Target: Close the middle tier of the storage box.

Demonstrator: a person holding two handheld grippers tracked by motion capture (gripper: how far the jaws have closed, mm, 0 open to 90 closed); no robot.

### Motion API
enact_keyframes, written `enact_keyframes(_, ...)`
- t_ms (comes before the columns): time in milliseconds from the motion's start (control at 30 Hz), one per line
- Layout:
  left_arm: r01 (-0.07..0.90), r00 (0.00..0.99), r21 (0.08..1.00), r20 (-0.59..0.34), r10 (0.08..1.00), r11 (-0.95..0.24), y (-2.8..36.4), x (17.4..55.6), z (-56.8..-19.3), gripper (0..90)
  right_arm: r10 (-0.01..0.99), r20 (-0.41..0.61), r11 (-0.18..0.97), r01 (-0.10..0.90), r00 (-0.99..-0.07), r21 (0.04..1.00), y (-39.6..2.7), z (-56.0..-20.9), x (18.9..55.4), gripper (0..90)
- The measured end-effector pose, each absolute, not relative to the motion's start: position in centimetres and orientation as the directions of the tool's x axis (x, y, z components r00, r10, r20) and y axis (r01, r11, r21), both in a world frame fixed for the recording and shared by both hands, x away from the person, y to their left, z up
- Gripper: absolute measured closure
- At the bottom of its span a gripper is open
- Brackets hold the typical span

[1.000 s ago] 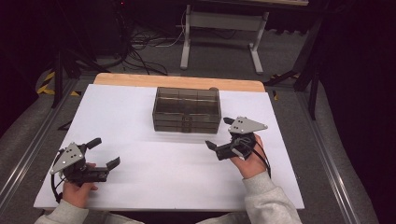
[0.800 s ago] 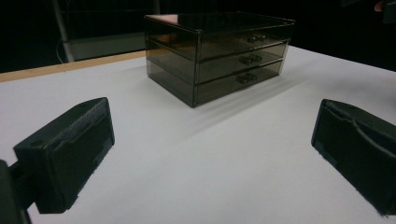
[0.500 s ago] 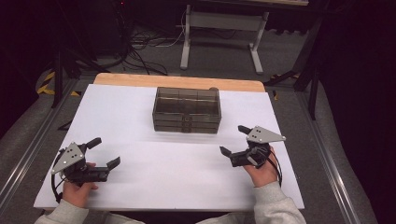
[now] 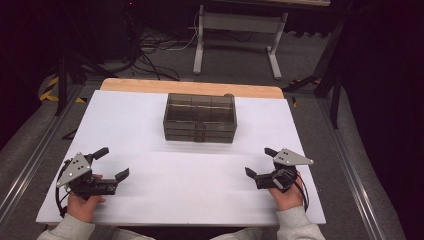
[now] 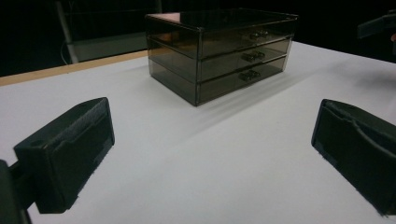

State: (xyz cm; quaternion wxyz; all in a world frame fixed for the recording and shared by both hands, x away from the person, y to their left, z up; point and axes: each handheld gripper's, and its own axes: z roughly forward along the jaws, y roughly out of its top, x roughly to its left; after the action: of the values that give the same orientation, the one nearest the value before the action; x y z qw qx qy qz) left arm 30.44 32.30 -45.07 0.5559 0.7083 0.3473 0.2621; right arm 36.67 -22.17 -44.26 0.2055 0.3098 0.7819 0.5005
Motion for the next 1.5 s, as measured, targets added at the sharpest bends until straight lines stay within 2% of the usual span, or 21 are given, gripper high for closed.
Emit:
enact_keyframes(733,0.204,0.629,0.964,0.004,0.777,-0.171,32.1,30.7,-45.4,0.3,0.695,0.034,0.273,0.307,-0.719,0.912,-23.8,-47.0,35.4,0.0)
enact_keyframes(1500,0.215,0.620,0.964,-0.012,0.784,-0.155,32.2,30.9,-45.6,0.2,0.712,0.019,0.265,0.293,-0.702,0.919,-23.8,-46.9,35.4,0.0)
